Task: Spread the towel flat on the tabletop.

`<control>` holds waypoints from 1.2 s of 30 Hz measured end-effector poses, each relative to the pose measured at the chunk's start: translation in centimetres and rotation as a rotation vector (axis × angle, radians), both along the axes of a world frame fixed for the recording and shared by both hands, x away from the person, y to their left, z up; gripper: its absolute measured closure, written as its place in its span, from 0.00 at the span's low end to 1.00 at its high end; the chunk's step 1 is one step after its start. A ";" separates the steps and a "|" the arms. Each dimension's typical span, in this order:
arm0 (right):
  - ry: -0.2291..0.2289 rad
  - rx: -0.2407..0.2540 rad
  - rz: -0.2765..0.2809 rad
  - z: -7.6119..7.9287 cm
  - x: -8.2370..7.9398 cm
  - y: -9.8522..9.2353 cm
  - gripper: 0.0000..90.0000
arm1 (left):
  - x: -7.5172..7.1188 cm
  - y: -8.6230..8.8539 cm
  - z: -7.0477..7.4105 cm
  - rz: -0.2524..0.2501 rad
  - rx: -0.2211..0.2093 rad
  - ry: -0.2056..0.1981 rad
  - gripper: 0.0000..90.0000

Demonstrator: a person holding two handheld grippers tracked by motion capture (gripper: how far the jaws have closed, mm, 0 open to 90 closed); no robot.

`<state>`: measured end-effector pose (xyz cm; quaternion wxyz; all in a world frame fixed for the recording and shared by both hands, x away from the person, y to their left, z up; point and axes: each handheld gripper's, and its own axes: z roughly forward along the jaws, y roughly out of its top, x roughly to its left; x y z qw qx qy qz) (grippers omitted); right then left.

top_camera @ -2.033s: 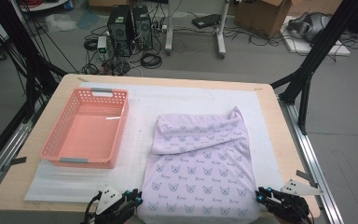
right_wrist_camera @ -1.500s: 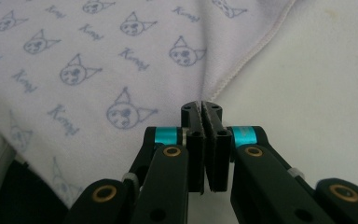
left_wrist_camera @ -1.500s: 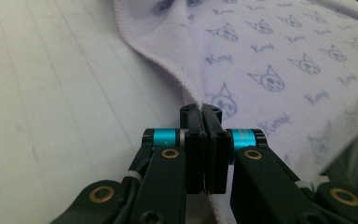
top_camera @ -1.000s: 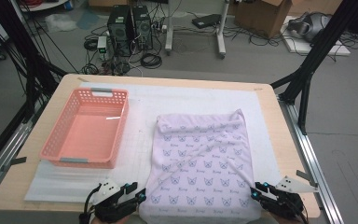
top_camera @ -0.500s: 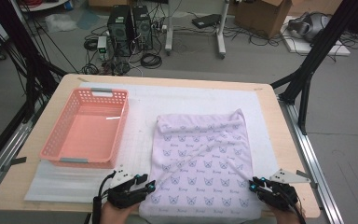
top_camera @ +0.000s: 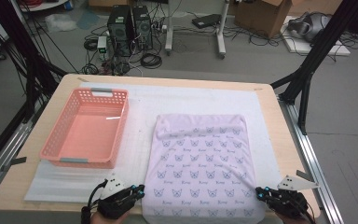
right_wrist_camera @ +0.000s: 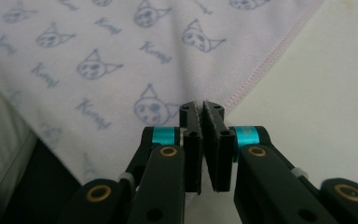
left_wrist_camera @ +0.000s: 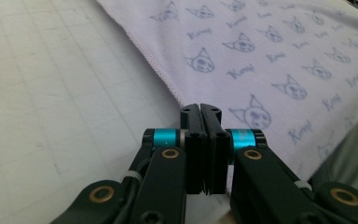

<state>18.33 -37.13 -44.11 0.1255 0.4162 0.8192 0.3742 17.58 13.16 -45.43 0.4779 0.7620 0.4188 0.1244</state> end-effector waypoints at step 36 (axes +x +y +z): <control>-0.072 0.030 -0.210 -0.1 1.5 -0.1 0.75 | 2.9 -0.3 -0.1 0.044 -0.119 -0.039 0.57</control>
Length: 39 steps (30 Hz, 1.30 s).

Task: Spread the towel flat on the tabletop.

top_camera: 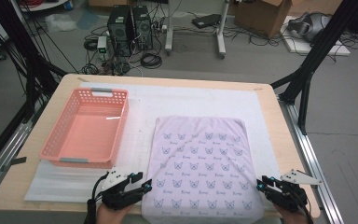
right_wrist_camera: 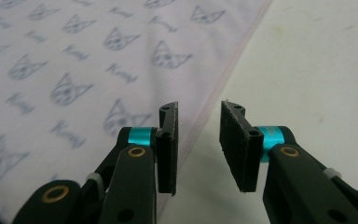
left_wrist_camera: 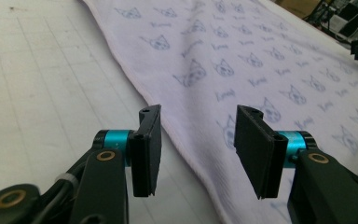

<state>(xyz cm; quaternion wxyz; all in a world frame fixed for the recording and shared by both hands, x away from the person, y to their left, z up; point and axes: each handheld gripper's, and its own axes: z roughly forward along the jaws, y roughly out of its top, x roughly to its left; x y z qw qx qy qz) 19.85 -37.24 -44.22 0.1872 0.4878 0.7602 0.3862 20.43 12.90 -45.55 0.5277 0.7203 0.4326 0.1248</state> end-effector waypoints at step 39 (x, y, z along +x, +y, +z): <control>-0.034 0.011 0.062 0.4 5.2 1.1 0.68 | 17.4 -3.2 1.8 0.034 0.116 -0.029 0.58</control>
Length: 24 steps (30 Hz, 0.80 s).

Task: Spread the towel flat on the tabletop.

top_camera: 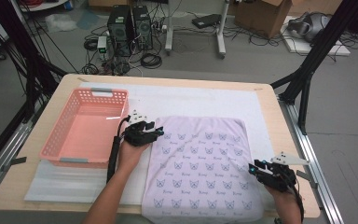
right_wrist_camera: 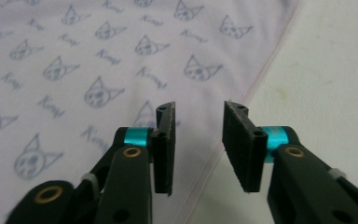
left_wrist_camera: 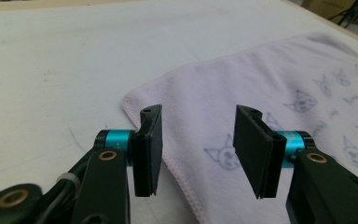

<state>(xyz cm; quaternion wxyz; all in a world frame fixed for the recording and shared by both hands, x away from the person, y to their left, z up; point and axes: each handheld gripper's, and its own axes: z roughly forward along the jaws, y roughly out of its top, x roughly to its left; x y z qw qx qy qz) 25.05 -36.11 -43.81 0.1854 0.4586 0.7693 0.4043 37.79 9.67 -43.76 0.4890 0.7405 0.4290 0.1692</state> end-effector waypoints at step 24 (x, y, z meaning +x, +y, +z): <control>-0.011 -0.022 -0.017 -0.2 6.3 0.1 0.64 | 2.5 -0.3 -1.3 0.234 0.142 0.082 0.97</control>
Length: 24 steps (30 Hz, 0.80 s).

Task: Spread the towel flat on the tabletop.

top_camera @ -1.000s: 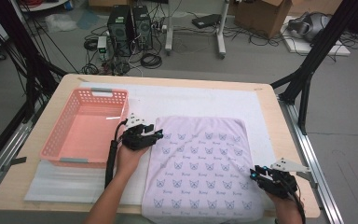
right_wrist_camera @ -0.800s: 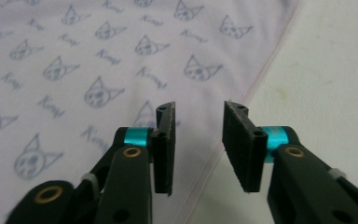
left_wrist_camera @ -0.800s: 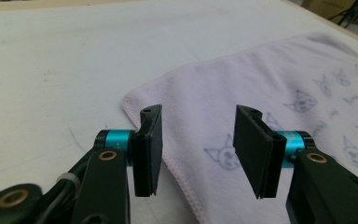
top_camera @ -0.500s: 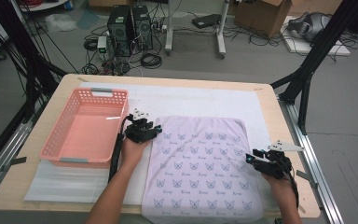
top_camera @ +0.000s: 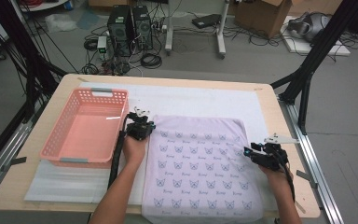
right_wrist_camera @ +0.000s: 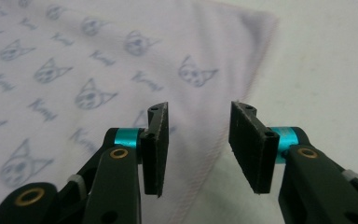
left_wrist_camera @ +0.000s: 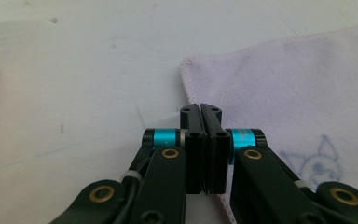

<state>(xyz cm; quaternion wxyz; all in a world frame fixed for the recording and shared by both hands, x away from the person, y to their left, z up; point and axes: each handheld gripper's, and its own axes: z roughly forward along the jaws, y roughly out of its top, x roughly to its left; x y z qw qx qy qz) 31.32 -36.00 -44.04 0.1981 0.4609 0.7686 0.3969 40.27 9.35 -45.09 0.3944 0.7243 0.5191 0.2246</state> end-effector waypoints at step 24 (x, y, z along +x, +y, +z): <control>0.017 -0.087 -0.136 -0.5 10.2 1.5 0.99 | 0.0 -0.2 0.0 -0.052 0.005 0.003 0.98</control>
